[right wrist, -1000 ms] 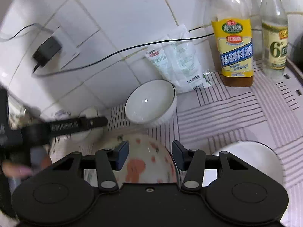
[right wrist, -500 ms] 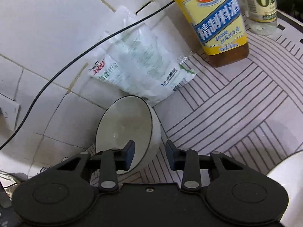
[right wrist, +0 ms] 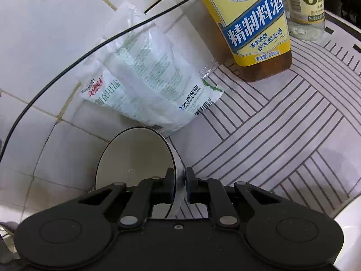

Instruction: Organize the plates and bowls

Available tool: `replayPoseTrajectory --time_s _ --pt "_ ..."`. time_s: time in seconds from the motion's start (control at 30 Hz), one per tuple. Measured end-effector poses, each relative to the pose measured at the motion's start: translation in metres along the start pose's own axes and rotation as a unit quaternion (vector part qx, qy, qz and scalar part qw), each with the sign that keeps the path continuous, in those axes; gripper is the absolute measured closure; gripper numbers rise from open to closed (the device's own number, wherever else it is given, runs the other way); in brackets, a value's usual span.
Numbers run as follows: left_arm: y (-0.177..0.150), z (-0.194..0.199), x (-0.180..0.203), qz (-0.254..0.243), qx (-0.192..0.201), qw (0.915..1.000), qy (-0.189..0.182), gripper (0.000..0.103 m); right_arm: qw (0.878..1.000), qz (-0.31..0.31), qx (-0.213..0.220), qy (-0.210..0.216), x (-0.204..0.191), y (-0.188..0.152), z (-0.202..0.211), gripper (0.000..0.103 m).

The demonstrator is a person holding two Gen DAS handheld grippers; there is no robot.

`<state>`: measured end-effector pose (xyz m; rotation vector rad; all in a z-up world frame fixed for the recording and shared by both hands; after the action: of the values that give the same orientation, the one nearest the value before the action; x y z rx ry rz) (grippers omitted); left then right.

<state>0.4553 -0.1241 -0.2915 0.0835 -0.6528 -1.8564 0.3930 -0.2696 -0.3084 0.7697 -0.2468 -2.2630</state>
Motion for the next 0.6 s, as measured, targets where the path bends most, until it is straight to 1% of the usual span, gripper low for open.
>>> replayPoseTrajectory --time_s 0.17,0.3,0.43,0.6 --pt "-0.007 0.012 0.008 0.018 0.002 0.9998 -0.008 0.091 1.0 0.004 -0.013 0.002 0.003 -0.005 0.015 0.09" --pt "-0.013 0.031 0.016 0.032 0.013 0.9992 -0.018 0.091 1.0 0.005 -0.008 0.012 0.001 -0.003 0.038 0.089" --pt "-0.02 0.05 0.02 0.046 0.012 0.9985 -0.027 0.091 1.0 0.018 -0.014 0.014 0.002 -0.005 0.06 0.089" --pt "-0.033 0.072 0.038 0.037 0.006 0.9989 -0.03 0.091 0.999 0.036 -0.023 0.011 0.008 -0.014 0.089 0.089"
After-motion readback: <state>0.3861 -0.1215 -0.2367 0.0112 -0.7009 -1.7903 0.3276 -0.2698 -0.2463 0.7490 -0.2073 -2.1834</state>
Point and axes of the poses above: each gripper's, at about its wrist camera, not at the fingertips, and z roughly against the way its jaws point, x to its right, y to its top, the point moved 9 cm from there along -z, roughly the way its jaws point, and after that the axes turned 6 degrees about z, right-handed, at the moved point
